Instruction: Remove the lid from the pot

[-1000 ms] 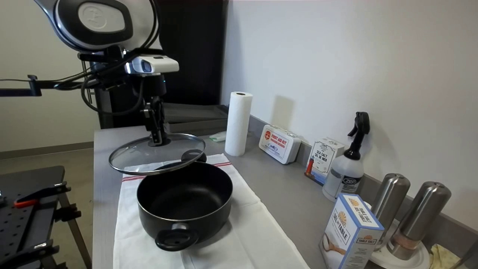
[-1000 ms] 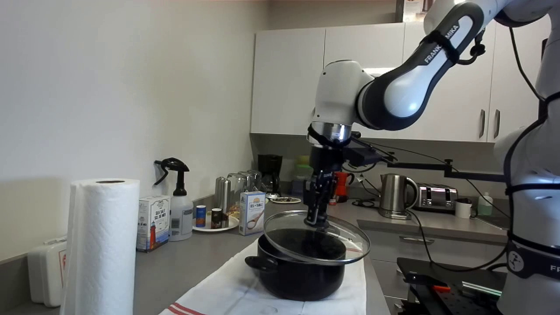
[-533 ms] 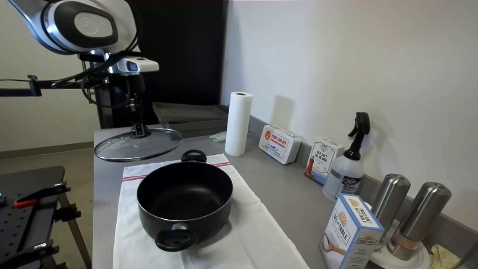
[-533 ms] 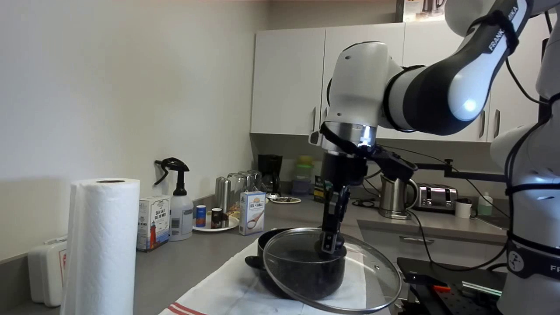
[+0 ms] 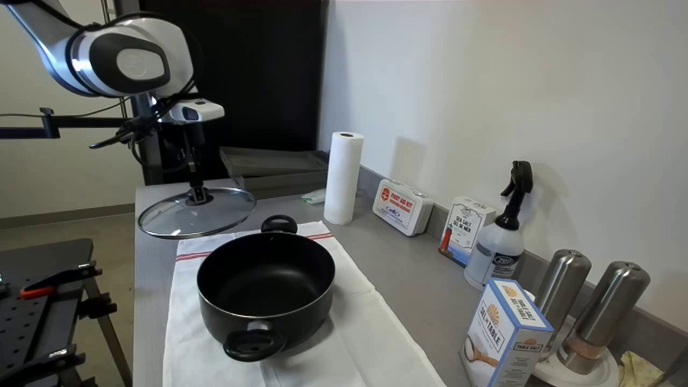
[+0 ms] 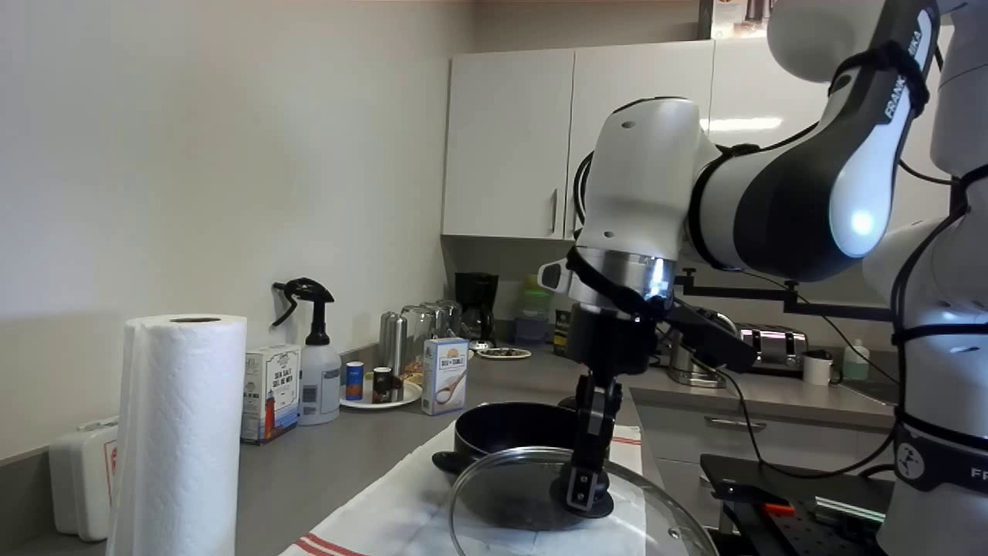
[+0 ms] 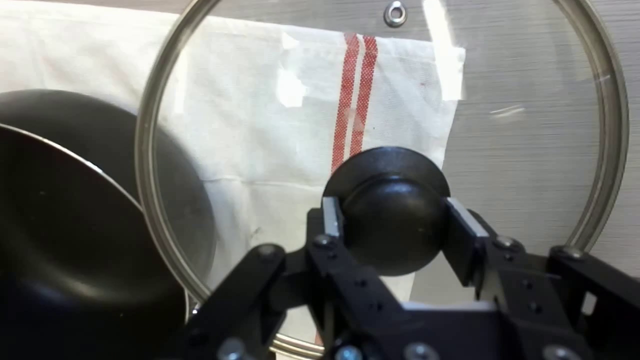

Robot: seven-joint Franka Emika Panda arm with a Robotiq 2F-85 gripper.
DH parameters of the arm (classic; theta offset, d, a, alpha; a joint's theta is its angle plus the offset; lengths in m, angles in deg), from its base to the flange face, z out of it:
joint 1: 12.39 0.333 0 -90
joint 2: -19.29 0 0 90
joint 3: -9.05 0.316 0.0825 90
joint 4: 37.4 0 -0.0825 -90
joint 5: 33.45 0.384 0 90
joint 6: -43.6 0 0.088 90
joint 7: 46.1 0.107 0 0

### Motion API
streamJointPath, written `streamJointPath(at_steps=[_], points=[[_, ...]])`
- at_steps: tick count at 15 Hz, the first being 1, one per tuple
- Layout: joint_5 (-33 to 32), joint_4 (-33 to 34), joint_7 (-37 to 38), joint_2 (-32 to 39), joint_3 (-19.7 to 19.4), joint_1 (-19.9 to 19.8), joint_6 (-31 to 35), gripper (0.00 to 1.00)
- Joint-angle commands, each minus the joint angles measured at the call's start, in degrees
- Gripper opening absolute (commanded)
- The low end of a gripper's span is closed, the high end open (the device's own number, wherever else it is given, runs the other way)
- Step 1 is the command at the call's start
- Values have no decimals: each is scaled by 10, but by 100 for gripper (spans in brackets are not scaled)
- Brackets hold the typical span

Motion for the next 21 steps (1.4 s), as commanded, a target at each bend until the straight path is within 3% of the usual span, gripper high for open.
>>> streamJointPath(at_steps=[1, 13, 14, 21], points=[[-15, 27, -3, 56, -3, -3, 42, 25], [-36, 115, -32, 204, -36, -15, 81, 25], [-6, 121, -60, 212, -75, 24, 86, 25], [69, 154, -150, 263, -91, 28, 99, 25]])
